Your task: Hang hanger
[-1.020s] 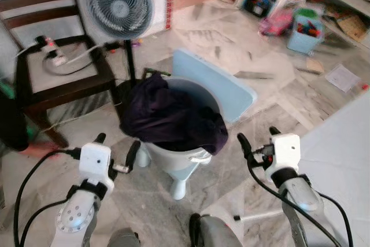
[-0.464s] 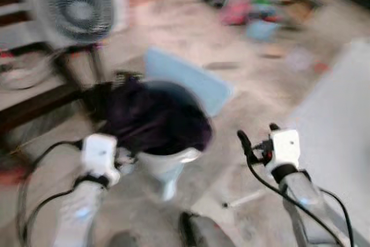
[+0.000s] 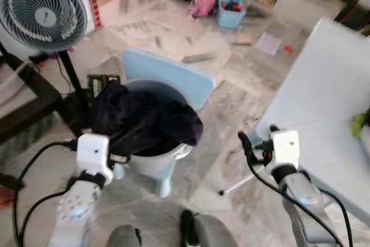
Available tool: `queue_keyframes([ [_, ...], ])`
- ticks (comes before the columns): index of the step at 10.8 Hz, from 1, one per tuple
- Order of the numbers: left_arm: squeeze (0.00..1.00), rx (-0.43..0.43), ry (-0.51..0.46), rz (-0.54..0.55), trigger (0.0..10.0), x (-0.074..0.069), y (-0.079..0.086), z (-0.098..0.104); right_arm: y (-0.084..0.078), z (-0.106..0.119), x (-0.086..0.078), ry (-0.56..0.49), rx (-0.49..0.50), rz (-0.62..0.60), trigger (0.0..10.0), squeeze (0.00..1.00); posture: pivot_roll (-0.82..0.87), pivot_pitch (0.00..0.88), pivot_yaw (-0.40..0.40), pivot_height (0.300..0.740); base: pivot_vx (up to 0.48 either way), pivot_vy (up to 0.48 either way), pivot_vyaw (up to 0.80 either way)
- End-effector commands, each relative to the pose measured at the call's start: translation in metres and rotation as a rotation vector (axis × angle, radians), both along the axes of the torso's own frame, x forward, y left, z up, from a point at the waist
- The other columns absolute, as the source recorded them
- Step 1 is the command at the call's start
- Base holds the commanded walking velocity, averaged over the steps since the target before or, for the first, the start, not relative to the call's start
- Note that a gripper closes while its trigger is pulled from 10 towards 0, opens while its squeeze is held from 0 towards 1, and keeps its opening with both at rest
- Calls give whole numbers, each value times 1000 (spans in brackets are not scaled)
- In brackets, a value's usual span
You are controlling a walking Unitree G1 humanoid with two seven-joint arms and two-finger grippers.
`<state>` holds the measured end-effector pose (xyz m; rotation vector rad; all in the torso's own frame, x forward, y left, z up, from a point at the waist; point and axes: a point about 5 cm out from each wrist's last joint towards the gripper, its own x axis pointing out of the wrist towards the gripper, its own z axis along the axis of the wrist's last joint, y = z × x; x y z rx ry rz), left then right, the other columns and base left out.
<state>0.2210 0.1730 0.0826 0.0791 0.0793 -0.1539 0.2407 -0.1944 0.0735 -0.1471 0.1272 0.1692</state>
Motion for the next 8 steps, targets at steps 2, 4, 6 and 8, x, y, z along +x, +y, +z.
queue_keyframes([
  [2, 0, -27, 19, 36, 10000, 2, -2, -4, -9, -1, 1, 15, -24, -19, 10000, 0, -38, 156, -113, 740, 0, 0, 0],
  [4, 0, -164, 91, 228, 10000, 8, 17, -16, -13, 3, 4, 11, -39, -5, 10000, 0, -56, 160, -131, 740, 0, 0, 0],
  [6, 0, -202, 104, 342, 10000, 8, 32, -21, -15, 7, 7, 6, -51, 8, 10000, 0, -61, 164, -150, 740, 0, 0, 0],
  [8, 0, -249, 180, 583, 10000, 4, 65, -38, -12, 10, 12, 3, -69, 46, 10000, 0, -72, 173, -171, 740, 0, 0, 0],
])
